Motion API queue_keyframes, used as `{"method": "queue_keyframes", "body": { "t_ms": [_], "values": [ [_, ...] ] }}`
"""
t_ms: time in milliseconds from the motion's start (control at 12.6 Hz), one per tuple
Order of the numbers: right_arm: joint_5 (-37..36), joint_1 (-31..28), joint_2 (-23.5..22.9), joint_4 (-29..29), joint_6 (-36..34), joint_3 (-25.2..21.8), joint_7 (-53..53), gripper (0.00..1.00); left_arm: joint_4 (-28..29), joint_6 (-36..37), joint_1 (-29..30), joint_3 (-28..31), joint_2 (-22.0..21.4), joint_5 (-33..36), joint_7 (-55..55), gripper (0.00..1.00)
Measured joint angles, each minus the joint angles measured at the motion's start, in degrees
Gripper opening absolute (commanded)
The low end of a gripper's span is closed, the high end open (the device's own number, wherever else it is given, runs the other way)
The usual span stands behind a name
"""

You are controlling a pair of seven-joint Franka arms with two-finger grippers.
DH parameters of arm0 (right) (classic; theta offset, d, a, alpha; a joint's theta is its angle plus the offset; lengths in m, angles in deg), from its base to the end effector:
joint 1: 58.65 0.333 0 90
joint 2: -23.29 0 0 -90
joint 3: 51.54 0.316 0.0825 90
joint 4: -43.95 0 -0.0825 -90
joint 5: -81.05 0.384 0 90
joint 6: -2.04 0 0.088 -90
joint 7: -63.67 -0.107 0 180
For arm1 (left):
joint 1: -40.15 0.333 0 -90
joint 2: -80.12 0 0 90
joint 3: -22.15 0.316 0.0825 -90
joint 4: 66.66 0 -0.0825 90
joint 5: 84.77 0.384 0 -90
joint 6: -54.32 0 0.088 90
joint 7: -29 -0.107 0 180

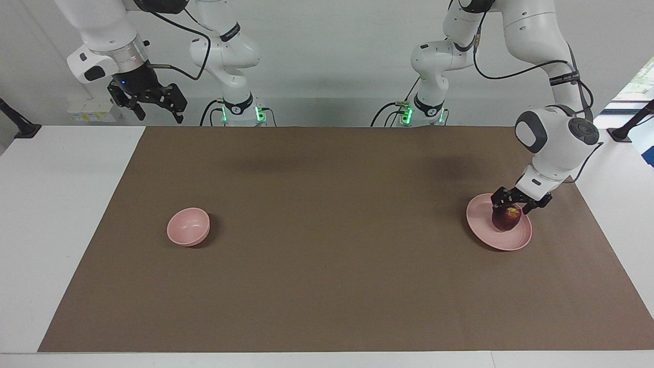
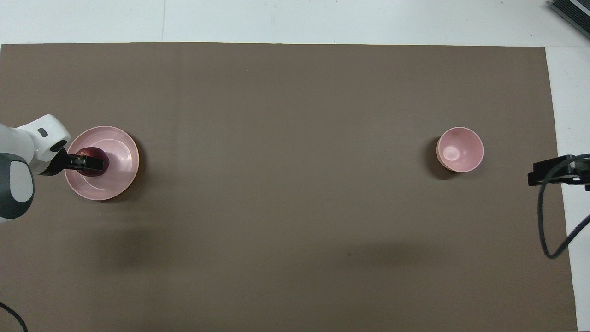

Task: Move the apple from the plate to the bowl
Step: 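Reach the left gripper down to the red apple on the plate and grasp it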

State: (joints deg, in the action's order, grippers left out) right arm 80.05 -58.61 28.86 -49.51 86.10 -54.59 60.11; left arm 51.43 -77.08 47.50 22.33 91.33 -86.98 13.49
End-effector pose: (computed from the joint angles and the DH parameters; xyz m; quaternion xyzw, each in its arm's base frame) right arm 0.5119 -0.0304 0.6394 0.9978 -0.0577 -0.0335 0.0063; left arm 0.5787 0.0756 0.3439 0.9981 -0.0571 0.0208 0.0104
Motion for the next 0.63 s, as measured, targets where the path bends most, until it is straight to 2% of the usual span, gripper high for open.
{"method": "queue_keyframes", "body": {
  "t_ms": [79,159,238,317,396,555,634],
  "values": [
    [0.0,0.0,0.0,0.0,0.0,0.0,0.0,1.00,0.2,-1.0,-0.4,0.0,0.3,0.0,0.4,1.00],
    [0.0,0.0,0.0,0.0,0.0,0.0,0.0,1.00,0.3,-1.9,-0.7,0.0,0.8,0.0,0.7,0.69],
    [0.0,0.0,0.0,0.0,0.0,0.0,0.0,1.00,0.3,-2.1,-1.0,0.0,1.2,0.0,1.0,0.30],
    [0.0,0.0,0.0,0.0,0.0,0.0,0.0,1.00,0.3,-2.0,-1.1,0.0,1.5,0.0,1.2,0.11],
    [0.0,0.0,0.0,0.0,0.0,0.0,0.0,1.00,0.2,-1.5,-1.2,0.0,1.4,0.0,1.2,0.10],
    [0.0,0.0,0.0,0.0,0.0,0.0,0.0,1.00,0.1,-0.1,-1.7,0.0,1.2,0.0,1.3,0.00],
    [0.0,0.0,0.0,0.0,0.0,0.0,0.0,1.00,-0.1,0.4,-1.9,0.0,1.2,0.0,1.6,0.00]
  ]
}}
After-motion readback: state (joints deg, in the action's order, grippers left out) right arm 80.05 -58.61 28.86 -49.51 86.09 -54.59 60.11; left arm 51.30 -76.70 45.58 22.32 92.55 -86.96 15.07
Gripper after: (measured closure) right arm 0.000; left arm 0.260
